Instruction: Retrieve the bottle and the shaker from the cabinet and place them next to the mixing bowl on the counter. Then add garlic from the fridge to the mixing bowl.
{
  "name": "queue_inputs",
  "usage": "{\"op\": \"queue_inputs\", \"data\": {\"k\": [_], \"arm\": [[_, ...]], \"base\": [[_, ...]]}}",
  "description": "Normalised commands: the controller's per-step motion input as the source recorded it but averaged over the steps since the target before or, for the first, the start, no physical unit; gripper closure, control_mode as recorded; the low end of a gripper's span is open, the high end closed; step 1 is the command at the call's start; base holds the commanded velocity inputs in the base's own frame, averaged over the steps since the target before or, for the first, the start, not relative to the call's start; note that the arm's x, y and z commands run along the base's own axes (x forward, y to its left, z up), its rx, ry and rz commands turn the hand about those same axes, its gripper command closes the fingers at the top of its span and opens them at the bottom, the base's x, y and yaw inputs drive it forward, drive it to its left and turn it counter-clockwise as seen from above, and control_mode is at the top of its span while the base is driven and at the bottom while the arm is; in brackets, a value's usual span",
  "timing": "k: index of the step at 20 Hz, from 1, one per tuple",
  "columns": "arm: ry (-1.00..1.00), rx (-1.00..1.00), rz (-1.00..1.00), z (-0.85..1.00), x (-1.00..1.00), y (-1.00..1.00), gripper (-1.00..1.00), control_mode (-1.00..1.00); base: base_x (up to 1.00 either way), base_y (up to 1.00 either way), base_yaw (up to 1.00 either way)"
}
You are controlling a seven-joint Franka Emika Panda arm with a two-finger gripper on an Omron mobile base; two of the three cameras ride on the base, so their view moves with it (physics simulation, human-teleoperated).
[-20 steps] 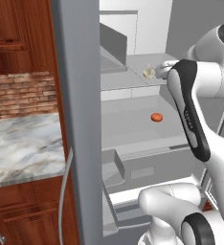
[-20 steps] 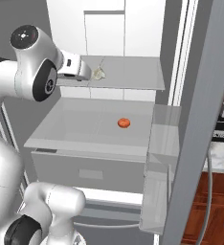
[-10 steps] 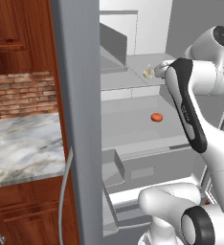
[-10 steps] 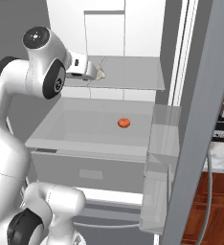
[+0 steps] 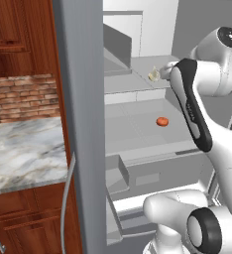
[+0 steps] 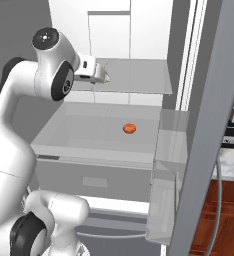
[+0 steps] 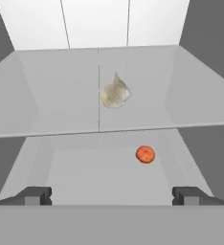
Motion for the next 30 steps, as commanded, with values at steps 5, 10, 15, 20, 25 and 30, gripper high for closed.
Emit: {"op": "queue_inputs", "data": {"k": [5, 10, 15, 20, 25, 30], "arm": [[0.08, 0.0, 0.0, 0.0, 0.05, 0.04, -1.0, -1.0], [0.07, 0.0, 0.0, 0.0, 0.14, 0.07, -1.0, -1.0], [0.0, 0.0, 0.0, -0.02, 0.31, 0.12, -1.0, -1.0], [0.0, 0.0, 0.0, -0.11, 0.27, 0.01, -1.0, -1.0], [0.0, 0.0, 0.0, -0.1, 0.26, -0.01, -1.0, -1.0], [0.0, 0.0, 0.0, -0.15, 0.27, -0.03, -1.0, -1.0]], "base": [[0.0, 0.0, 0.0], [0.0, 0.0, 0.0], [0.0, 0.0, 0.0], [0.0, 0.0, 0.0], [0.0, 0.0, 0.0], [0.0, 0.0, 0.0]]}}
